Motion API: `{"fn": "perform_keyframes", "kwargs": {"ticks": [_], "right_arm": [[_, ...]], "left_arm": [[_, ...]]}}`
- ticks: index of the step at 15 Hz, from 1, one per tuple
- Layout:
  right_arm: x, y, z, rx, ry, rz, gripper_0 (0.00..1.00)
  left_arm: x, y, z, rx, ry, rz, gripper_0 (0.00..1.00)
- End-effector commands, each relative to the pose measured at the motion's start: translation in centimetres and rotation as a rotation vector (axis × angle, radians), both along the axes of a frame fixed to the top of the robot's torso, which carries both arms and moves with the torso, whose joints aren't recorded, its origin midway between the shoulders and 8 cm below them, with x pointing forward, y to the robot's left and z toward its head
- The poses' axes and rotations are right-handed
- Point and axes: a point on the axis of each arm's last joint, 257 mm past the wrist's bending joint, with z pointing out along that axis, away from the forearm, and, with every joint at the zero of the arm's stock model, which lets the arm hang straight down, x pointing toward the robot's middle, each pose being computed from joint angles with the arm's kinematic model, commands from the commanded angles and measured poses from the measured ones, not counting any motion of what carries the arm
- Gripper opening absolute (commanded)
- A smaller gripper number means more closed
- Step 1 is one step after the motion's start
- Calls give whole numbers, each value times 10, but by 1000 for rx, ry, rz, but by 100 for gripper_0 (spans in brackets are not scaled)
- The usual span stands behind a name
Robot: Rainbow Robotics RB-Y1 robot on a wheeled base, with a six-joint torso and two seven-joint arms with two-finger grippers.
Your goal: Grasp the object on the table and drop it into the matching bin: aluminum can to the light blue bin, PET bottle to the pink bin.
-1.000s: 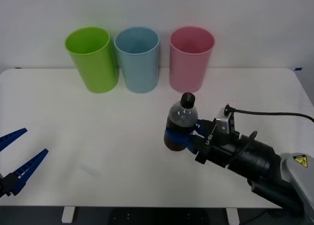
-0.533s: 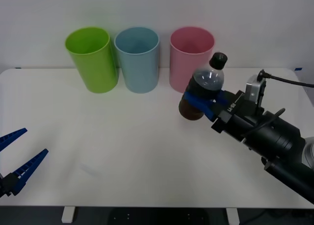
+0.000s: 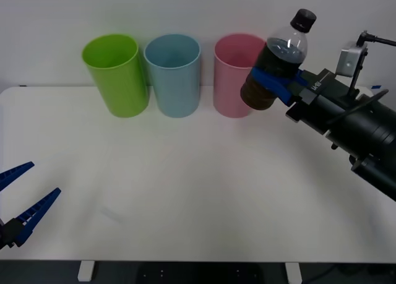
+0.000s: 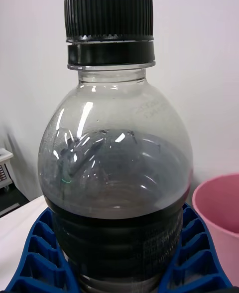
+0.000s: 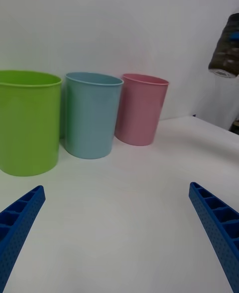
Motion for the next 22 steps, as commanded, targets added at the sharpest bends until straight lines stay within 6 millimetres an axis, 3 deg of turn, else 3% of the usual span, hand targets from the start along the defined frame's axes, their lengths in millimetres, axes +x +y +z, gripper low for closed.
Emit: {"fn": "perform_keyframes", "kwargs": {"ticks": [1,6,9,13,19,22], "right_arm": [[28,-5,11,-33,-8,0,0],[95,-7,26,-107,-11,-33,0],[135,2,34,-112,11,-62,0],[185,14,30,-120,68,-122,0],[231,21,25,-152,57,-275,0],[239,20,22,-146,56,-326,4]], "left_arm": [[0,0,0,0,0,0,100],[0,0,0,0,0,0,100],[0,0,0,0,0,0,100],[0,0,0,0,0,0,100],[0,0,0,0,0,0,100],[0,0,0,0,0,0,100]]}}
